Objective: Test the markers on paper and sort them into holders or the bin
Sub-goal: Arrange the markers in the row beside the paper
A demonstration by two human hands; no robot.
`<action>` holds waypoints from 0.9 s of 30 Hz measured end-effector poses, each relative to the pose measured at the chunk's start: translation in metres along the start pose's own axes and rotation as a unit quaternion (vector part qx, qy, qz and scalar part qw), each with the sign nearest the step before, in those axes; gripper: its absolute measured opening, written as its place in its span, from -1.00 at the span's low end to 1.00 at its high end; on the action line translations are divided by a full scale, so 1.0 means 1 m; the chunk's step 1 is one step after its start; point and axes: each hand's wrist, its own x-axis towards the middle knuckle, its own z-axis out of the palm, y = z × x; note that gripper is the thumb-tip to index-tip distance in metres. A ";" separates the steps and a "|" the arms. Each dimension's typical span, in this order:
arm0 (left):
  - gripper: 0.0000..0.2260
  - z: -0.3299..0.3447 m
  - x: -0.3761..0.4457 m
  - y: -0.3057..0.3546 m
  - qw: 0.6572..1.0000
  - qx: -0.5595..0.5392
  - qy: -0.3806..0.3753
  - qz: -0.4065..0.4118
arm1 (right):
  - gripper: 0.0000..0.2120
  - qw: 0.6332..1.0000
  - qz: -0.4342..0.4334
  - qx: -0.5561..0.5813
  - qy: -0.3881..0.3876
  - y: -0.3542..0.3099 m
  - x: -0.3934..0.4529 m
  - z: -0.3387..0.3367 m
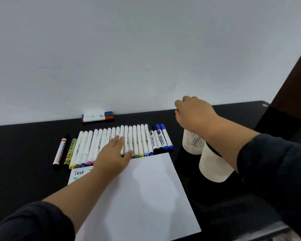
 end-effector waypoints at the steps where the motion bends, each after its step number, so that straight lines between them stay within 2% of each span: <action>1: -0.41 -0.006 0.000 -0.007 1.000 0.011 0.001 -0.007 | -0.74 1.000 -0.013 -0.012 -0.006 -0.006 0.004 -0.002; 5: -0.44 -0.023 0.000 -0.042 0.998 0.055 0.004 -0.021 | -0.75 0.998 -0.059 -0.018 -0.002 -0.038 0.028 -0.003; 14: -0.42 -0.033 0.005 -0.091 0.992 0.127 -0.005 0.009 | -0.76 0.988 -0.152 -0.008 0.000 -0.113 0.088 0.022; 27: -0.43 -0.019 0.006 -0.110 0.997 0.072 0.024 -0.002 | -0.70 0.974 -0.214 0.063 -0.033 -0.199 0.170 0.101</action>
